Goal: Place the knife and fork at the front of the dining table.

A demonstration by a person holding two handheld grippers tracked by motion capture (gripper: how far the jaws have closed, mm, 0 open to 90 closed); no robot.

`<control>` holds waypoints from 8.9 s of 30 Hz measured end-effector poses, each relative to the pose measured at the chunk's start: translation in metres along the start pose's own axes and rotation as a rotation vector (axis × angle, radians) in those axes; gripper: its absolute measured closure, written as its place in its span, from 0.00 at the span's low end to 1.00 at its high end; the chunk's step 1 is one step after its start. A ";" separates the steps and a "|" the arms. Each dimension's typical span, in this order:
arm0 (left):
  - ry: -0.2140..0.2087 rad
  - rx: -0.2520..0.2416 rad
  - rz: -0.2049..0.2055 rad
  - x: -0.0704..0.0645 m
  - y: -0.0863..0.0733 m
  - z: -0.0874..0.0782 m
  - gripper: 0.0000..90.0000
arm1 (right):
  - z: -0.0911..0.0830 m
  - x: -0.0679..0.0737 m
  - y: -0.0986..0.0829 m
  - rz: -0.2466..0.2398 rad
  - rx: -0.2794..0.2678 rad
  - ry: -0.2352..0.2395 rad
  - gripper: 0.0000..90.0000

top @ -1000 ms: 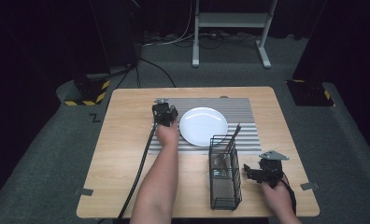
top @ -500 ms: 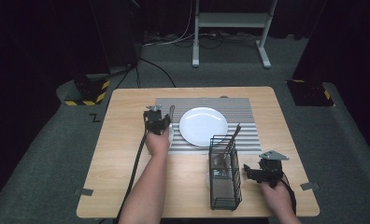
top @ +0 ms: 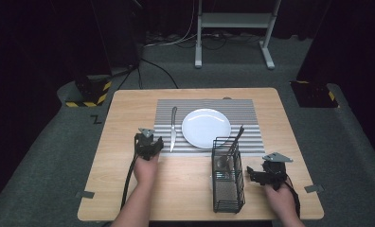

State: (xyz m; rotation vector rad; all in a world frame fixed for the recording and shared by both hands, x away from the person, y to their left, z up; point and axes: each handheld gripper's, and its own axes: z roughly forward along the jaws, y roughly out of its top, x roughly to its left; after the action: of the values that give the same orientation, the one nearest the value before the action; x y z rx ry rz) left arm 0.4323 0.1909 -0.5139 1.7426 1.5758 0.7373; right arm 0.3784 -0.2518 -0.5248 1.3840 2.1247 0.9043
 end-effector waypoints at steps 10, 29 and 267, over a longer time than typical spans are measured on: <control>0.004 0.044 0.096 0.025 -0.048 -0.051 0.41 | 0.000 0.000 0.000 -0.001 0.000 0.001 0.13; -0.061 0.089 0.081 0.035 -0.082 -0.080 0.11 | -0.006 0.004 -0.003 -0.063 -0.042 -0.009 0.15; -0.089 0.102 0.107 0.035 -0.082 -0.079 0.05 | 0.105 -0.019 0.177 0.201 -0.340 0.044 0.98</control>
State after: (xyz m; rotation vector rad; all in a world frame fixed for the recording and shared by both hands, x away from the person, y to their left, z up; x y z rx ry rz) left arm 0.3246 0.2378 -0.5301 1.9194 1.4926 0.6314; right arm 0.5672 -0.1893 -0.4678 1.4218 1.7768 1.3163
